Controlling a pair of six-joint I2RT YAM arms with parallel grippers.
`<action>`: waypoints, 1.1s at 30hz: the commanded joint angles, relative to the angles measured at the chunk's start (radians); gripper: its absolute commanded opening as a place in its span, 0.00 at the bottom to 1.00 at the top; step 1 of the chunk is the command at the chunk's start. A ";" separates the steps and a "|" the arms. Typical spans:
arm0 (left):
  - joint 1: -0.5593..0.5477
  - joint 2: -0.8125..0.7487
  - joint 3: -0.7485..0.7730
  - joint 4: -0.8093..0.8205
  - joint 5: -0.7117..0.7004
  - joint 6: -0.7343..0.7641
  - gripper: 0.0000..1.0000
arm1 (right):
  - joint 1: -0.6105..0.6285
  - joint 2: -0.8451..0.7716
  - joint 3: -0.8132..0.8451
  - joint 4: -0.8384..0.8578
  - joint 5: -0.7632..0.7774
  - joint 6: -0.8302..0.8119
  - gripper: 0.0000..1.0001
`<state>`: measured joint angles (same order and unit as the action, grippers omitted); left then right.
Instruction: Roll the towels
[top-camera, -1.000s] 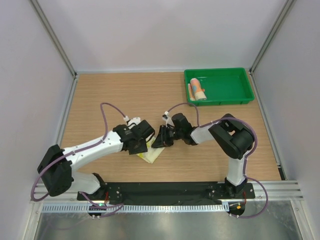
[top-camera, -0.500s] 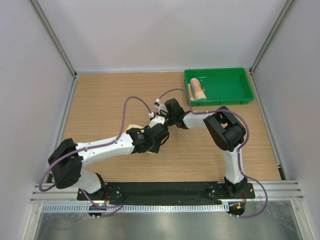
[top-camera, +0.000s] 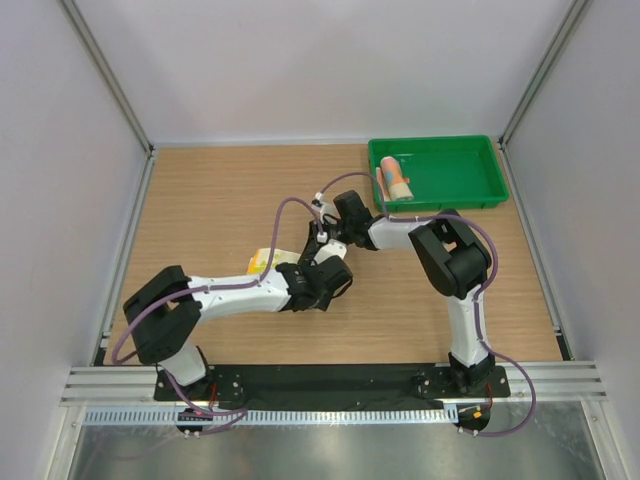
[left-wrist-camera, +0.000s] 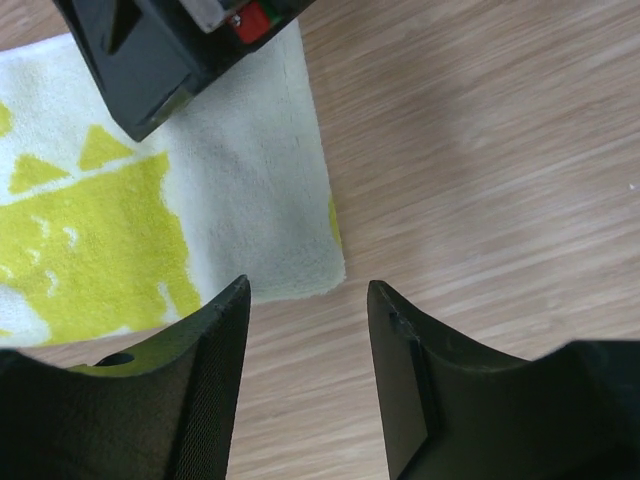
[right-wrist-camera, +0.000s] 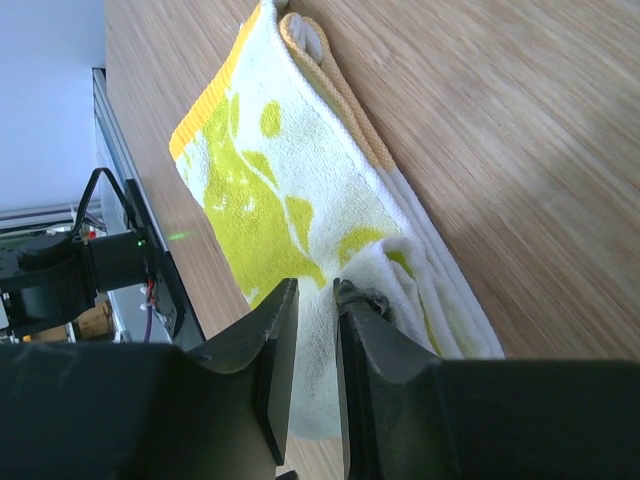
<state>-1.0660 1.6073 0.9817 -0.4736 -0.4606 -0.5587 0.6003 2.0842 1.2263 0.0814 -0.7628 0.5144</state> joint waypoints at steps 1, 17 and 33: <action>-0.002 0.057 0.047 0.056 -0.084 0.026 0.52 | 0.000 0.001 0.009 0.026 -0.029 0.004 0.28; -0.002 0.138 -0.037 0.084 -0.107 -0.086 0.29 | -0.022 -0.027 -0.011 0.029 -0.053 0.021 0.28; 0.023 -0.027 -0.144 0.197 0.077 -0.110 0.01 | -0.120 -0.410 -0.198 -0.123 0.255 0.114 0.73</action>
<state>-1.0496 1.6150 0.8581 -0.3161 -0.4580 -0.6350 0.4690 1.7702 1.0672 0.0063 -0.6094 0.5941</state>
